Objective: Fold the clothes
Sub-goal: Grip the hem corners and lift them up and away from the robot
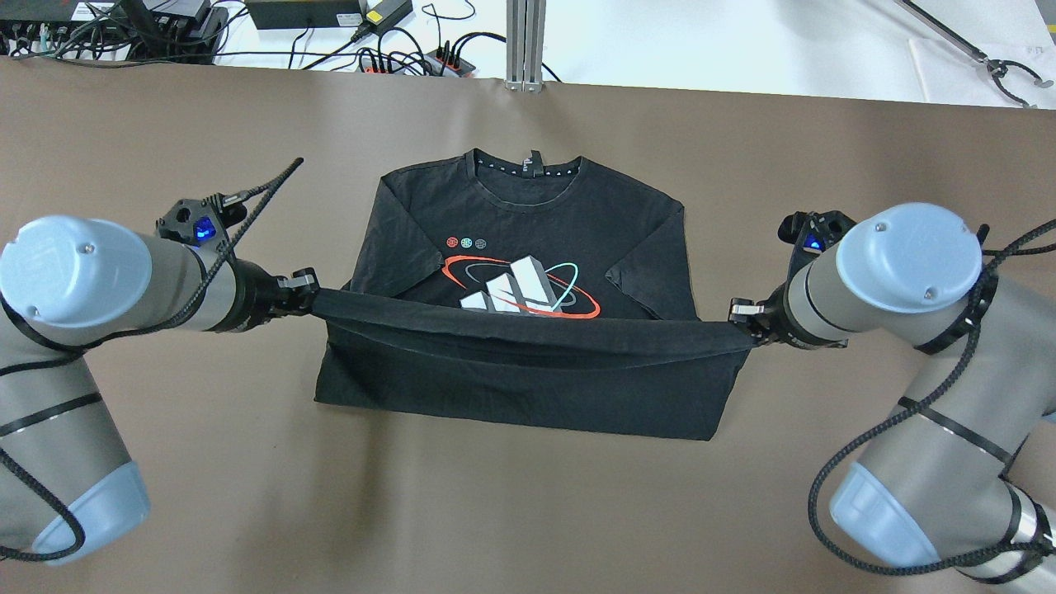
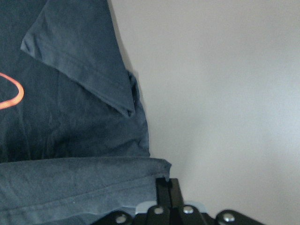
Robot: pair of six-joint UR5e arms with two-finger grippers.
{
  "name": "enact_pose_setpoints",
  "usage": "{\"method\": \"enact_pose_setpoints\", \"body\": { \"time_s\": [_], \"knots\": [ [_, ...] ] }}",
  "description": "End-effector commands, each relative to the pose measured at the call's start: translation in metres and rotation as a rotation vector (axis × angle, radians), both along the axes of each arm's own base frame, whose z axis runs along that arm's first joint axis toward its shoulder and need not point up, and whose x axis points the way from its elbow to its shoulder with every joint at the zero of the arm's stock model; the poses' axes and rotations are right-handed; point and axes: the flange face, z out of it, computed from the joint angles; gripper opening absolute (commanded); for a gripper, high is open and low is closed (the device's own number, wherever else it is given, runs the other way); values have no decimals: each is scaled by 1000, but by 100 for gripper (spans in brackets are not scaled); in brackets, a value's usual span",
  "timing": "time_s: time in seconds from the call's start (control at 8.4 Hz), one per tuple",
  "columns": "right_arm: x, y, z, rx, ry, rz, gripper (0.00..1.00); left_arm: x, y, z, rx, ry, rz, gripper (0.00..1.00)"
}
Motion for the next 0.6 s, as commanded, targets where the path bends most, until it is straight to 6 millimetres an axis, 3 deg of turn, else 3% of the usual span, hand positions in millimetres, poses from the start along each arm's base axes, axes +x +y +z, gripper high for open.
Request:
{"method": "enact_pose_setpoints", "body": {
  "time_s": [0.0, 0.24, 0.48],
  "knots": [
    [18, -58, -3, 3, 25, 66, 0, -20, -39, -4, -5, 0, -51, 0],
    [11, -83, -10, -2, 32, 83, 0, -19, -62, -9, -7, -2, -79, 0],
    [0, -118, -15, 5, 56, 76, 0, -5, -91, -4, -29, -27, -94, 0]
  ]
}}
